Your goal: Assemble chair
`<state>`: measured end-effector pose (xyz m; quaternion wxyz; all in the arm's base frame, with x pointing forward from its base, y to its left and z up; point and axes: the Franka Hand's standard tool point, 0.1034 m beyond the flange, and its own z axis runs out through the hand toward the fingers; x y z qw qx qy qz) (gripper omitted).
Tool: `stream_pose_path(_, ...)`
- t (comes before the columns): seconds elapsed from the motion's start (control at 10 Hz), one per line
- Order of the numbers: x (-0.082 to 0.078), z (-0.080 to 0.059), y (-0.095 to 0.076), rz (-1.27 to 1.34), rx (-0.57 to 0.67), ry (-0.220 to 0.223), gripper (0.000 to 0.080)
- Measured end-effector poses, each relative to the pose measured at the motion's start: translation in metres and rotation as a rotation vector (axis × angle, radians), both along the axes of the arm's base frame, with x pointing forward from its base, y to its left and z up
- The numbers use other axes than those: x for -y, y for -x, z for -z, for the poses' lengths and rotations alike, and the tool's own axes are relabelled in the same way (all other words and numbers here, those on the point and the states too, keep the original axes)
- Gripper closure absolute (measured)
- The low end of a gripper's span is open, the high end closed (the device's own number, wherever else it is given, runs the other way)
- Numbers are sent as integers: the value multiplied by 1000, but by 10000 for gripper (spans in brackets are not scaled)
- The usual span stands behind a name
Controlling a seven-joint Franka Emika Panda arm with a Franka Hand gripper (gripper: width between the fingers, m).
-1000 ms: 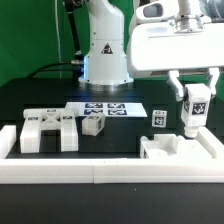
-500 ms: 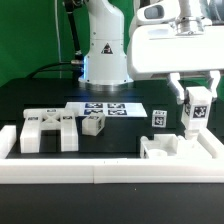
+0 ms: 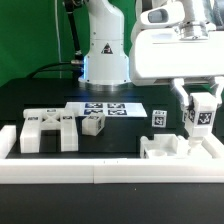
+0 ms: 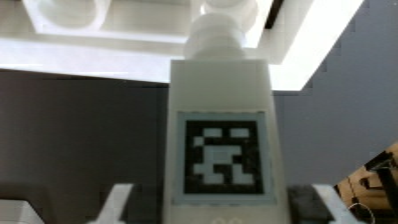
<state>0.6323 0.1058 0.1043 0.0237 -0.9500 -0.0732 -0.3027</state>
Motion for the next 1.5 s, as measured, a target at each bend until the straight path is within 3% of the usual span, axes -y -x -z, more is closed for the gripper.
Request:
stream_pose_path(0.4, -8, 8, 5, -10, -14, -3, 509)
stream_pose_path(1.5, -8, 20, 7, -25, -27, 10, 509)
